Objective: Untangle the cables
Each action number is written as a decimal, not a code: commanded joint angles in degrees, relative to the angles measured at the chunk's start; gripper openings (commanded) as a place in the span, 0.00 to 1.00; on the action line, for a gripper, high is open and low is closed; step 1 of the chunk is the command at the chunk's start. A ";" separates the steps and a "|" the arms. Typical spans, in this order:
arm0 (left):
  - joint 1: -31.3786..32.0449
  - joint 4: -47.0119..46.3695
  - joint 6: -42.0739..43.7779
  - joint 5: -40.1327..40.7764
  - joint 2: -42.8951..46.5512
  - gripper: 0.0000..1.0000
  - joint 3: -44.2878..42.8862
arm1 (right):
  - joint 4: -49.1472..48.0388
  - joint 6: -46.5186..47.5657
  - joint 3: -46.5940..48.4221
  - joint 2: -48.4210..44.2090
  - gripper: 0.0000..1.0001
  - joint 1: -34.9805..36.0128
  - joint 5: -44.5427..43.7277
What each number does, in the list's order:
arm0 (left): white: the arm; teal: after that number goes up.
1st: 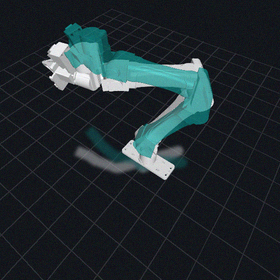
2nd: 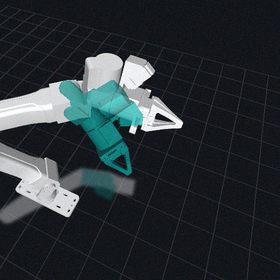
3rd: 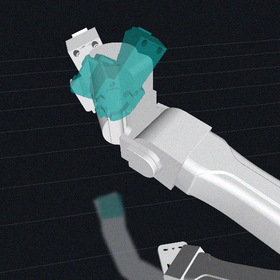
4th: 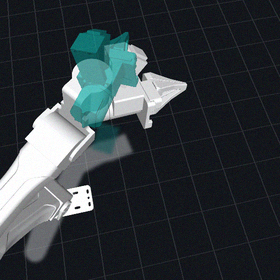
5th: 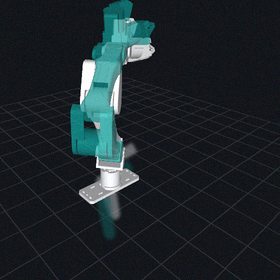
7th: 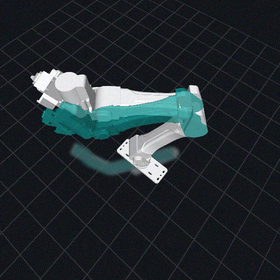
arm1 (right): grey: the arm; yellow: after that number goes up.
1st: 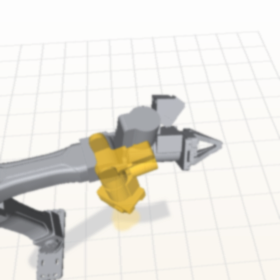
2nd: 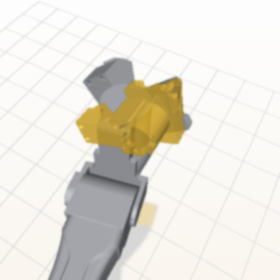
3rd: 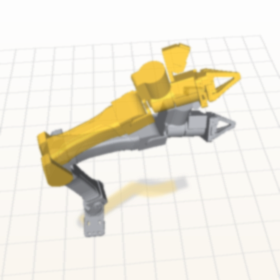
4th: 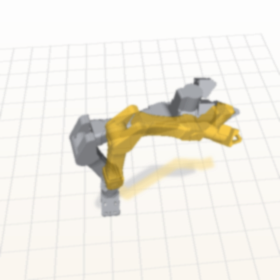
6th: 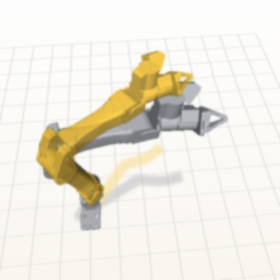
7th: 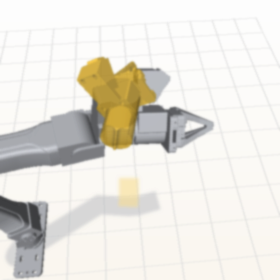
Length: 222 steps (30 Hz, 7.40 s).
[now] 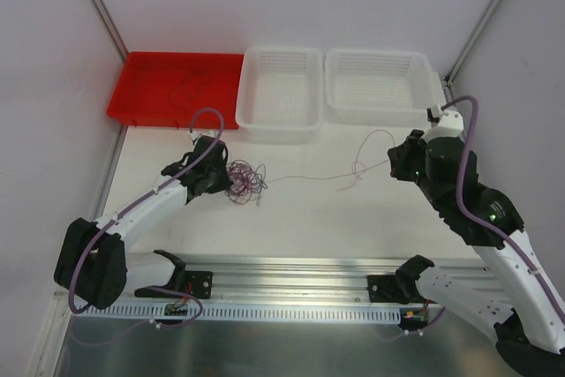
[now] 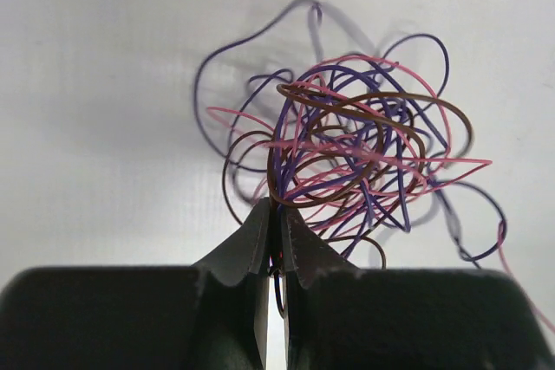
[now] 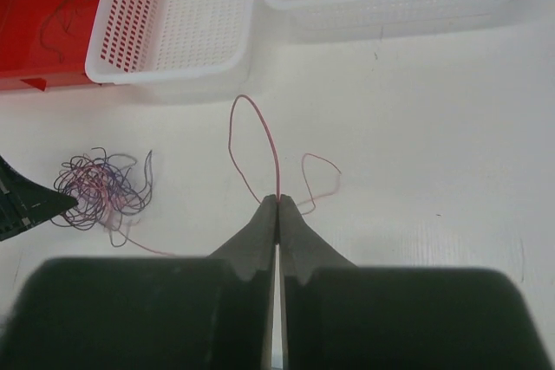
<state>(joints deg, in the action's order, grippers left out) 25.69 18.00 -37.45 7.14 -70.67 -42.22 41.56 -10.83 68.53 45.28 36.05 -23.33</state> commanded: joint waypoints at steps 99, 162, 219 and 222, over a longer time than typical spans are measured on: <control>-2.75 8.98 23.48 0.87 17.42 0.99 -1.64 | -21.07 -3.21 2.61 35.94 0.73 0.23 26.32; -1.96 7.49 18.55 -0.29 -13.08 0.00 -15.26 | 5.81 8.27 15.65 0.16 0.01 1.30 -11.03; 5.68 -21.15 33.24 -32.53 18.20 0.84 1.96 | -12.64 3.28 14.36 13.17 0.01 1.30 34.40; 6.47 -24.92 30.52 -34.47 17.42 0.87 2.84 | -15.71 1.43 11.81 13.08 0.01 1.74 37.56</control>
<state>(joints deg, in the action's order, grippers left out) 31.48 2.44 -5.41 -22.39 -53.47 -40.10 32.73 -6.22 81.65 58.59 37.39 6.83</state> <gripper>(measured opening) 0.859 0.018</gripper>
